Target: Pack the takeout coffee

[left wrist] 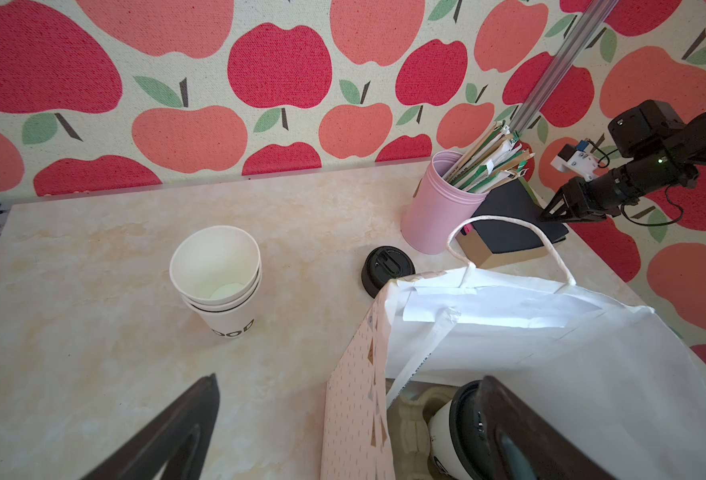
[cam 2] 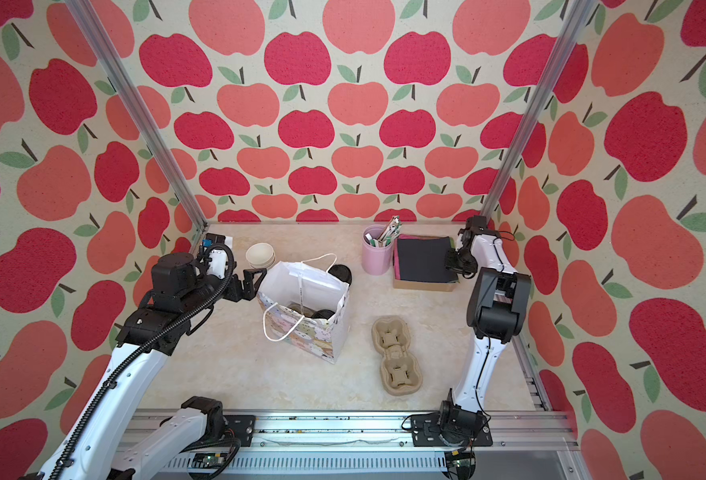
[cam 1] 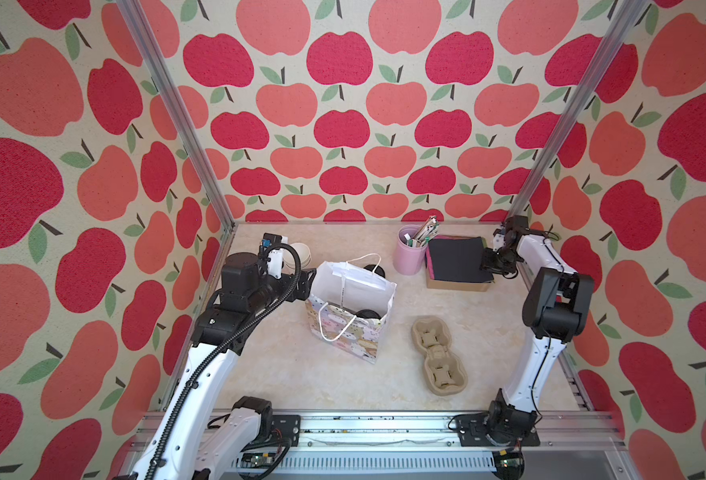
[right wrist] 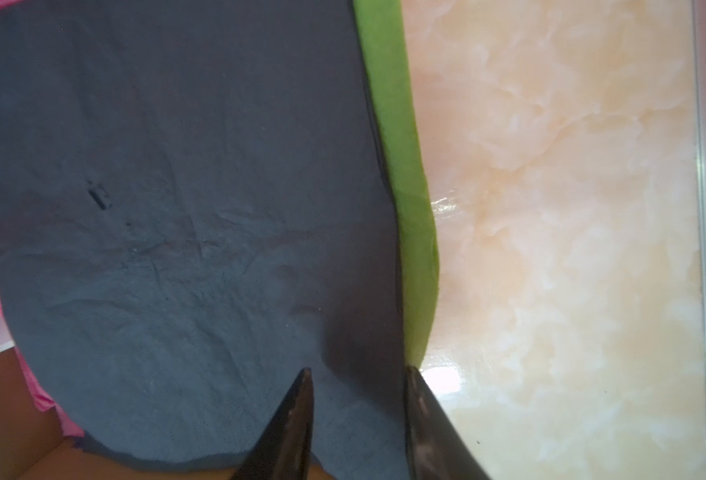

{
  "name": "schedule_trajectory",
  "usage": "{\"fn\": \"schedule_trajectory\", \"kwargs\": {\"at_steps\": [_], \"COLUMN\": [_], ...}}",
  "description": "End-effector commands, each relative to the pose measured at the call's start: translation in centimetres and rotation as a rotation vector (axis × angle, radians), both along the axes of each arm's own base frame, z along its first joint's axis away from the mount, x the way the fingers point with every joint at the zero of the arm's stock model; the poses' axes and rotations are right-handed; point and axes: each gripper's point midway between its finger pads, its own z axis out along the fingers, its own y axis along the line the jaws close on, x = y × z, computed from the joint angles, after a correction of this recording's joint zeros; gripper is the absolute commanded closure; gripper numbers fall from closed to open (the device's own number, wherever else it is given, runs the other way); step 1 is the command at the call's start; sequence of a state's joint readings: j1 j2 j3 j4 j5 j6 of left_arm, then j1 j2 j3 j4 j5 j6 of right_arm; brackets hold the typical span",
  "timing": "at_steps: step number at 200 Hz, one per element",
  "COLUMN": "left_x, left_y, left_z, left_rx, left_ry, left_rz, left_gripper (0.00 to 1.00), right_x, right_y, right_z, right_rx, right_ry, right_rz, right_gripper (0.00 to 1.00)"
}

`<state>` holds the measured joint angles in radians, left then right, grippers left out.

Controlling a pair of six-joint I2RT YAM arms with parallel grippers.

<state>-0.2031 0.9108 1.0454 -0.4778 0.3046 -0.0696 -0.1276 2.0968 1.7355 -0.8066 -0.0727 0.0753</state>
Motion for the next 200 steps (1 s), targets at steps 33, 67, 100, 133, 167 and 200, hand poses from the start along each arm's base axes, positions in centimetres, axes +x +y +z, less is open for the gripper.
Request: {"fn": "schedule_trajectory", "kwargs": {"at_steps": [33, 67, 100, 133, 167, 200], "left_x": [0.1, 0.1, 0.1, 0.1, 0.0, 0.0], "left_y": [-0.1, -0.2, -0.2, -0.2, -0.1, -0.1], "left_z": [0.1, 0.2, 0.1, 0.0, 0.0, 0.0], "left_rx": [-0.008, -0.011, -0.012, -0.013, -0.012, -0.014], "left_ry": [-0.008, -0.011, -0.007, -0.005, -0.007, -0.006], "left_rz": [-0.010, -0.011, -0.012, -0.011, -0.008, -0.006], "left_gripper": [0.01, 0.01, 0.01, 0.01, 0.01, 0.01], "right_x": [0.0, -0.1, -0.1, 0.1, 0.7, 1.3], "right_y": [-0.1, -0.4, -0.1, 0.5, 1.6, 4.0], "right_z": [0.5, 1.0, 1.1, 1.4, 3.0, 4.7], "right_rx": [0.011, -0.018, -0.007, 0.015, -0.010, -0.009], "right_ry": [0.018, 0.012, 0.013, 0.006, -0.037, -0.074], "right_rz": [-0.003, -0.001, 0.006, 0.014, 0.051, 0.101], "right_gripper": [0.79, 0.88, 0.97, 1.00, 1.00, 1.00]}}
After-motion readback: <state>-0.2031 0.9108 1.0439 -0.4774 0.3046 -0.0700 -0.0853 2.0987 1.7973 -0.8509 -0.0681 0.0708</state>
